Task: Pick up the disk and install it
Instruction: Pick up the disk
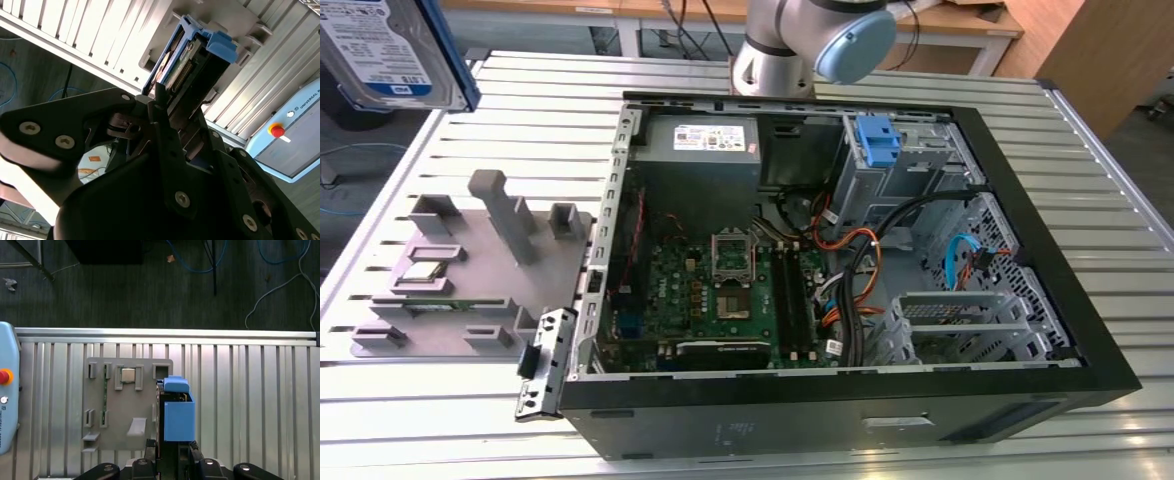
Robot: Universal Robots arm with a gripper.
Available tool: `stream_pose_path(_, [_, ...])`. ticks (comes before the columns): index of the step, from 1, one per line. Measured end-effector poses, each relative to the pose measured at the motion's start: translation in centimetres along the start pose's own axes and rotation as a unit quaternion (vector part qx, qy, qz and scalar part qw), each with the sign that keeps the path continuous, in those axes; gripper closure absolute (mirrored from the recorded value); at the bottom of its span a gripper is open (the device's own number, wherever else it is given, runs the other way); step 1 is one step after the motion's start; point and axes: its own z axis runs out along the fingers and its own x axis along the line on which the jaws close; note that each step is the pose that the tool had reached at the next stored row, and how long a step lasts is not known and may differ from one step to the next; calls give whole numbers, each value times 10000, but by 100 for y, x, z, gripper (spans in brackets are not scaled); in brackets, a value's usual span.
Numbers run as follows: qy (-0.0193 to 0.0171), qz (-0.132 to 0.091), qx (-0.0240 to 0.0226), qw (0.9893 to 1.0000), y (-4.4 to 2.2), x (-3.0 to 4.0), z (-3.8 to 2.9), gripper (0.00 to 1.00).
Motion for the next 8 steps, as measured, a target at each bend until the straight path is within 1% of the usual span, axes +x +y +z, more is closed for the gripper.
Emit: stream_pose_path(8, [0, 0, 0, 10000, -178, -1, -6, 65])
